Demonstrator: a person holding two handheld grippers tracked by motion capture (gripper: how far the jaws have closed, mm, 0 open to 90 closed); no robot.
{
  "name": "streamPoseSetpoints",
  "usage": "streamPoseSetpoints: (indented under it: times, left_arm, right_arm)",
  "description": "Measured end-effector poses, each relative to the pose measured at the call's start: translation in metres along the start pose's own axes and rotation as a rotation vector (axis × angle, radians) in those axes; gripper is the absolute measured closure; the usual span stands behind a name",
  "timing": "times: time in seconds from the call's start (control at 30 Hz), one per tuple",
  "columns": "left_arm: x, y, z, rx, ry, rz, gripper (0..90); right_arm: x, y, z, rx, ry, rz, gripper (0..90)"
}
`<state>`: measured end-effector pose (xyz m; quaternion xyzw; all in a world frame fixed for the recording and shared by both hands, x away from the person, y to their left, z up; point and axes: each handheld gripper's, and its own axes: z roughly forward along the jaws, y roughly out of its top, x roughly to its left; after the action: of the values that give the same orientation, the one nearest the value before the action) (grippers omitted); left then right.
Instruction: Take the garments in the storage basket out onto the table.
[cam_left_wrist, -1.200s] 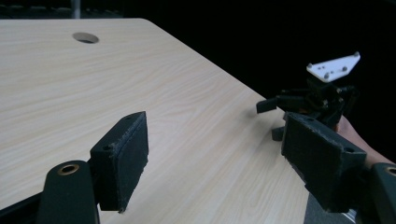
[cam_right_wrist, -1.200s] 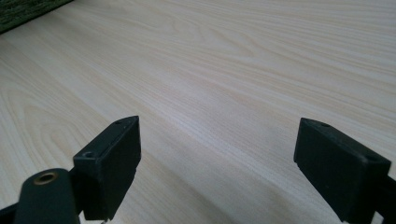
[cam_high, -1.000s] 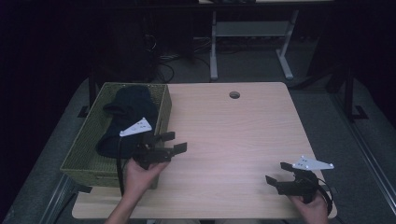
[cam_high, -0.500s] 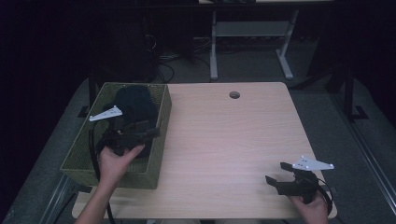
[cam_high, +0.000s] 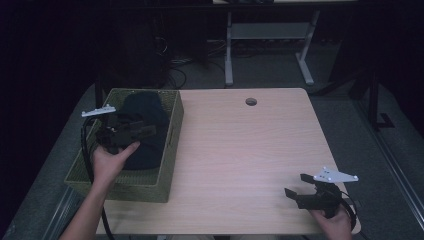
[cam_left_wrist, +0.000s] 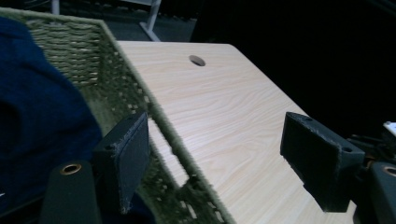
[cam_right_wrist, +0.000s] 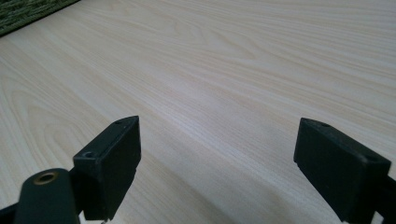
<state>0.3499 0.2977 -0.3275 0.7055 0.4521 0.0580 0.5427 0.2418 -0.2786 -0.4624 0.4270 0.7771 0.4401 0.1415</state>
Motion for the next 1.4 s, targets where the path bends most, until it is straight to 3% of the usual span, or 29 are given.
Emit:
streamPoseSetpoints:
  times: [0.33, 0.47, 0.6, 0.83, 1.0, 1.13, 1.4]
  left_arm:
    - [0.024, 0.008, 0.004, 0.016, 0.019, -0.040, 24.0]
    - [0.037, 0.007, 0.008, 0.035, 0.047, -0.062, 24.0]
    - [0.050, 0.007, 0.010, 0.032, 0.059, -0.103, 24.4]
    - [0.072, 0.005, 0.016, 0.071, 0.115, -0.160, 24.5]
    - [0.081, 0.005, 0.020, 0.106, 0.121, -0.187, 24.6]
    - [0.086, 0.007, 0.021, 0.105, 0.121, -0.209, 26.6]
    - [0.098, 0.004, 0.027, 0.135, 0.165, -0.253, 26.6]
  right_arm:
    - [-0.002, -0.001, 0.000, -0.004, -0.003, 0.004, 14.5]
    - [-0.003, -0.001, 0.001, 0.002, 0.001, 0.005, 14.5]
    - [-0.002, -0.001, 0.000, 0.002, 0.003, 0.001, 14.5]
    - [-0.002, -0.001, -0.001, -0.003, 0.006, -0.001, 14.5]
    - [-0.003, -0.001, -0.001, -0.005, 0.008, 0.001, 14.5]
    - [-0.003, -0.001, -0.001, -0.007, 0.009, -0.001, 14.5]
    - [-0.003, -0.001, -0.003, -0.011, 0.012, 0.002, 14.5]
